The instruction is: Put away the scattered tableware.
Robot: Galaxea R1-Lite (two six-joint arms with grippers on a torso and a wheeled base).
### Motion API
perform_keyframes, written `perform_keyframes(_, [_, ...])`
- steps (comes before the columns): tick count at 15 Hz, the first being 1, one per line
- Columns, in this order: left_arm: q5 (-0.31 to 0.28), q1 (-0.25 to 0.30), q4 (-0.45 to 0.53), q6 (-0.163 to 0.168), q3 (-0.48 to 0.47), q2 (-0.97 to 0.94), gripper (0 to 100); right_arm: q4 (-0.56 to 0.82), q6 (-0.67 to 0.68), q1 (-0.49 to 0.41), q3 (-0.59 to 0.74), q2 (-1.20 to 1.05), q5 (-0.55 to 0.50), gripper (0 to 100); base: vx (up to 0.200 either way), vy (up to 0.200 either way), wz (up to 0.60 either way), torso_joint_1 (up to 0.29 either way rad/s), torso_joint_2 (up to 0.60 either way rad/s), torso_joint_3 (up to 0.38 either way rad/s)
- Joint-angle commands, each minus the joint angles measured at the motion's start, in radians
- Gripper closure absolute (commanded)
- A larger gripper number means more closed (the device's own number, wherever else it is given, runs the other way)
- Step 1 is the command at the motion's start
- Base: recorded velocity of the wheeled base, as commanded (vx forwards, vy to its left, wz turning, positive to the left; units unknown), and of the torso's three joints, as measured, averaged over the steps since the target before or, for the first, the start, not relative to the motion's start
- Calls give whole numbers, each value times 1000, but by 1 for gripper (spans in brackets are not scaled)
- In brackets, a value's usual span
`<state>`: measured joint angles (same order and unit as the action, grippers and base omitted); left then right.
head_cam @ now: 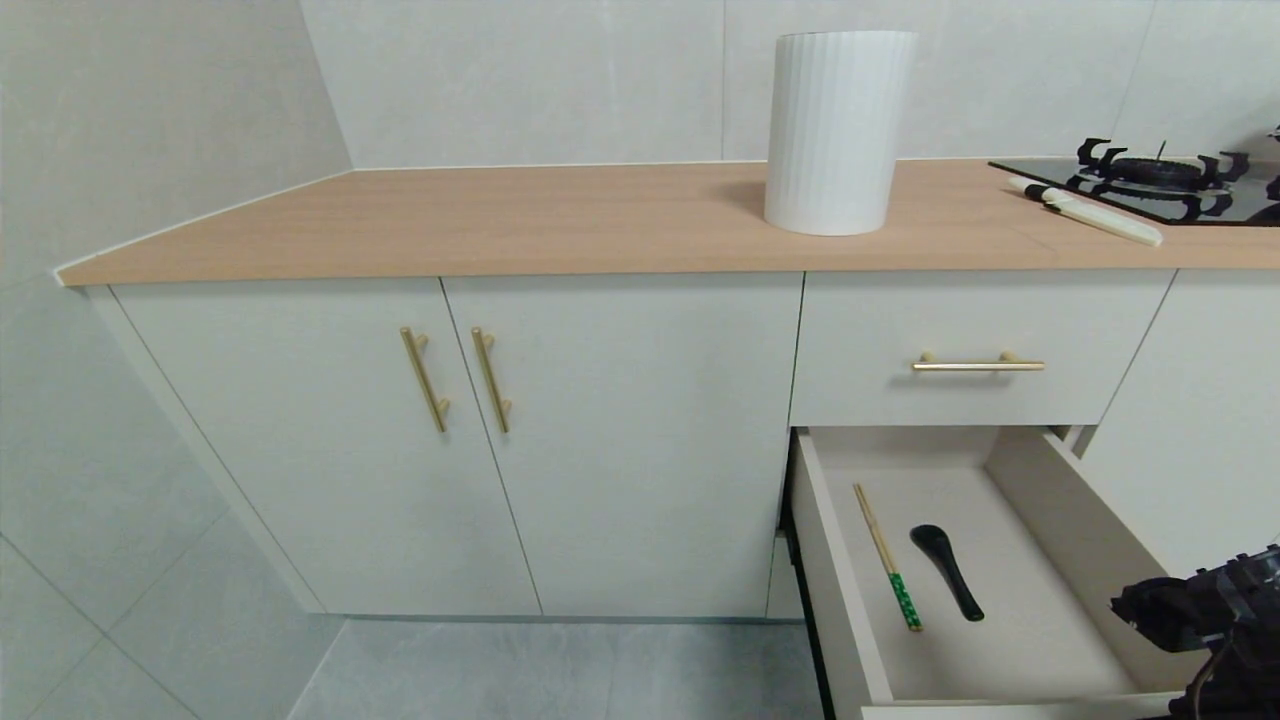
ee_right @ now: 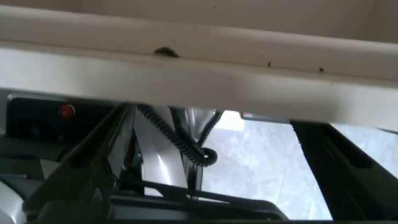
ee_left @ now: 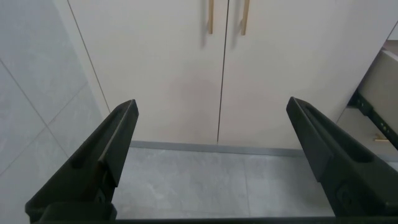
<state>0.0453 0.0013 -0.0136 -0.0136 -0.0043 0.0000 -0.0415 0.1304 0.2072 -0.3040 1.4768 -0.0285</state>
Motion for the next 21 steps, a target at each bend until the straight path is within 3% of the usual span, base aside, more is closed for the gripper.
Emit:
perform_keyframes(1, [1, 0, 0, 0, 0, 0, 0, -35, -2, 0, -7, 28, -1, 0, 0, 0, 0, 0, 0, 0])
perform_keyframes(21, [-1, 0, 0, 0, 0, 0, 0, -215, -8, -52, -391, 436, -30, 0, 0, 0, 0, 0, 0, 0])
